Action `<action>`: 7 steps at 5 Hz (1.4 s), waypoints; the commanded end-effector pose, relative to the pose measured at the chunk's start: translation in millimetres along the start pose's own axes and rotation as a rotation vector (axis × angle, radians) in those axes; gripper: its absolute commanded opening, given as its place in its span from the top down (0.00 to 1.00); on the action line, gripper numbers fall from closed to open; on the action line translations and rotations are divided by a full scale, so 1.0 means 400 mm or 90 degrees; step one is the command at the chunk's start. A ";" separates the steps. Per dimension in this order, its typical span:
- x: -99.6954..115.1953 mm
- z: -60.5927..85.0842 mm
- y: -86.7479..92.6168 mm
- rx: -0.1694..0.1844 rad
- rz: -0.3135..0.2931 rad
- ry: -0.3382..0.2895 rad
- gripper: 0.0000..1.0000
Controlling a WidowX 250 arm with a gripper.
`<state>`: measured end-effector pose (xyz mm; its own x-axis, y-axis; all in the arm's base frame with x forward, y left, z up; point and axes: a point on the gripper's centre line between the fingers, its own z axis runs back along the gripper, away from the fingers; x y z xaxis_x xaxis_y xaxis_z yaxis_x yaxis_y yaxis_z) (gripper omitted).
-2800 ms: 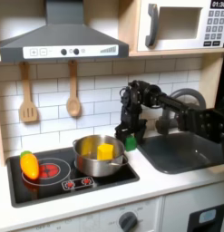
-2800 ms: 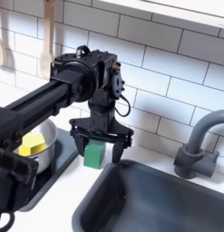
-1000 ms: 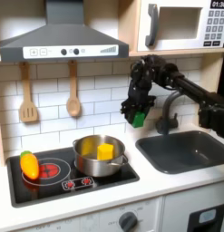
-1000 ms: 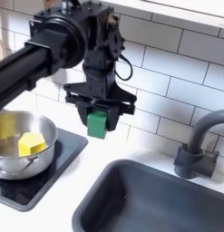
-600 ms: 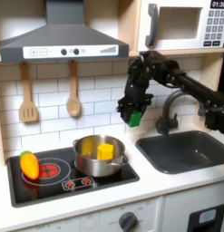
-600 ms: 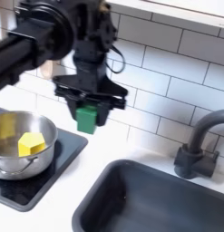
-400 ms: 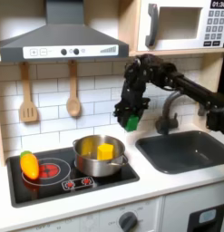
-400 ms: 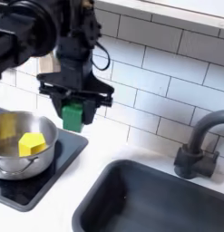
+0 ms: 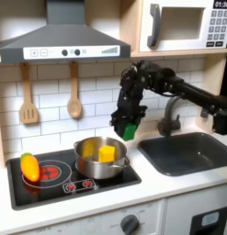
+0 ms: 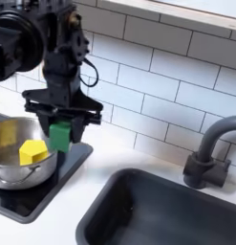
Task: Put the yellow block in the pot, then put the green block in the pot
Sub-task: 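Put the green block in the pot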
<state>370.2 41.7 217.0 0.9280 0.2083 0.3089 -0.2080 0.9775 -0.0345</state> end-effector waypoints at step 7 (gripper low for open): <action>0.039 -0.047 0.166 0.034 0.096 0.011 1.00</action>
<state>377.3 111.7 202.6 0.8882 0.3534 0.2935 -0.3619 0.9318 -0.0268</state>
